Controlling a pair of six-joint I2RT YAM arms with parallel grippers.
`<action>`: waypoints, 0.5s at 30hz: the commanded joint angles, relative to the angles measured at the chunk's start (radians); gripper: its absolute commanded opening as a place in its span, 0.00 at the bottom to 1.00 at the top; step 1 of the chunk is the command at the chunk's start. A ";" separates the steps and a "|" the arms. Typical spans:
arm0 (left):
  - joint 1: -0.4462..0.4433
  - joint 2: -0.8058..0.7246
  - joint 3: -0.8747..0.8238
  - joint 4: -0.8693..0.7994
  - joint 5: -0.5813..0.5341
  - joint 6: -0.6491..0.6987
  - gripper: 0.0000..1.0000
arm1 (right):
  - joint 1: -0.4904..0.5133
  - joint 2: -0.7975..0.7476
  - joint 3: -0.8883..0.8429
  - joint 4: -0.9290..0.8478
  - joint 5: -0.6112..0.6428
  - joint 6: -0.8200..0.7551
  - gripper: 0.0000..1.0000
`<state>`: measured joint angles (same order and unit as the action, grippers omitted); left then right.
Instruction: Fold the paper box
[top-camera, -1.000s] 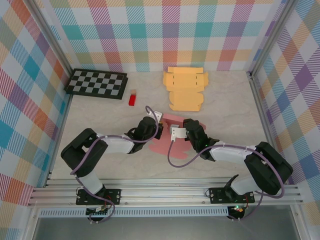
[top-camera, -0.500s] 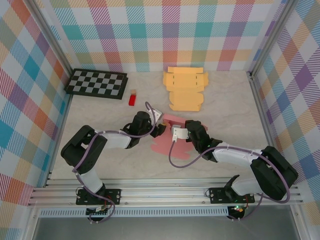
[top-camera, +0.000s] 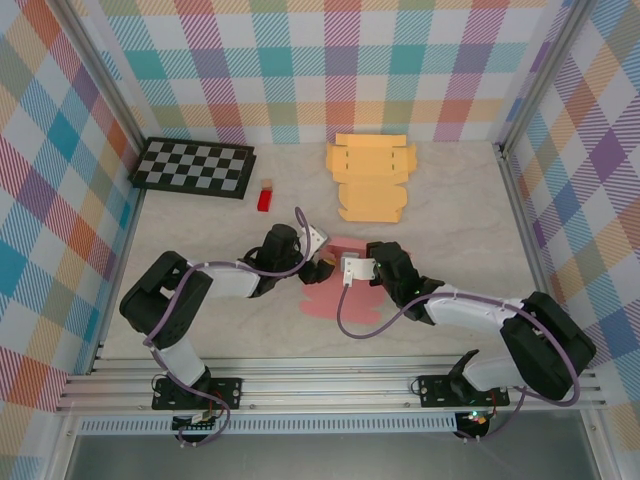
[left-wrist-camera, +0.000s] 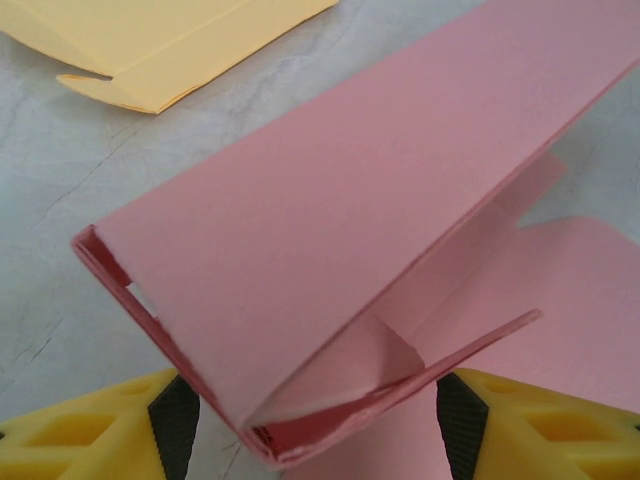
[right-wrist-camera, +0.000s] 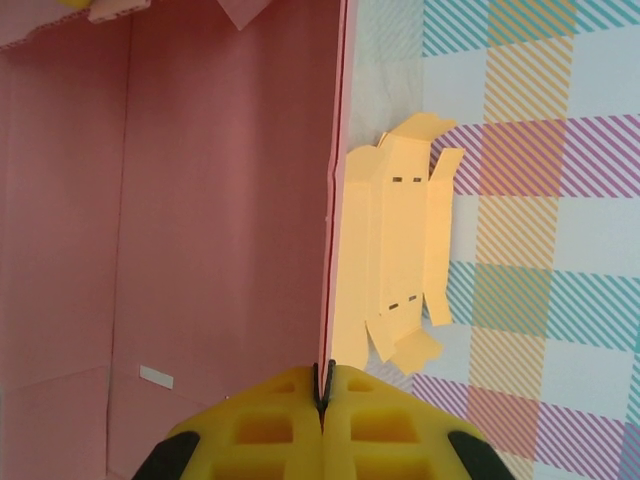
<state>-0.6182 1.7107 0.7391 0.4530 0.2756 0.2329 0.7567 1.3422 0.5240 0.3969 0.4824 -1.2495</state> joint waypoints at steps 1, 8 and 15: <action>0.005 -0.031 -0.025 -0.021 0.037 0.029 0.66 | 0.027 0.064 -0.059 0.075 -0.060 -0.062 0.00; 0.031 -0.059 -0.068 -0.045 0.051 0.051 0.66 | 0.030 0.169 -0.090 0.215 0.011 -0.126 0.00; 0.063 -0.050 -0.082 0.005 0.047 0.011 0.67 | 0.033 0.148 -0.094 0.182 0.011 -0.128 0.00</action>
<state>-0.5655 1.6669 0.6445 0.4206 0.2977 0.2546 0.7731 1.4715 0.4652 0.6922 0.5343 -1.3624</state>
